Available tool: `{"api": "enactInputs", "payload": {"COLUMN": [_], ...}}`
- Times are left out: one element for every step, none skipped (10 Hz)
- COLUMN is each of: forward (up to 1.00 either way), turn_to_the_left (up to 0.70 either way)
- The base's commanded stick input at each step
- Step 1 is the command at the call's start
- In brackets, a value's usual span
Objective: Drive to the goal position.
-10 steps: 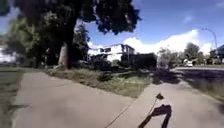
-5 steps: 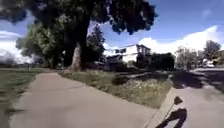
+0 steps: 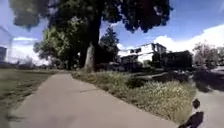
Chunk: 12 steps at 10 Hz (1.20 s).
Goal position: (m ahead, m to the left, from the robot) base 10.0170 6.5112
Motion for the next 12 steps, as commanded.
{"api": "enactInputs", "payload": {"forward": [1.0, 1.0, 1.0, 1.0, 1.0, 1.0, 1.0, 1.0, 1.0, 1.0, 1.0, 1.0], "turn_to_the_left": [0.4, 0.4, 0.4, 0.4, 0.4, 0.4, 0.4, 0.4, 0.4, 0.4, 0.4, 0.4]}}
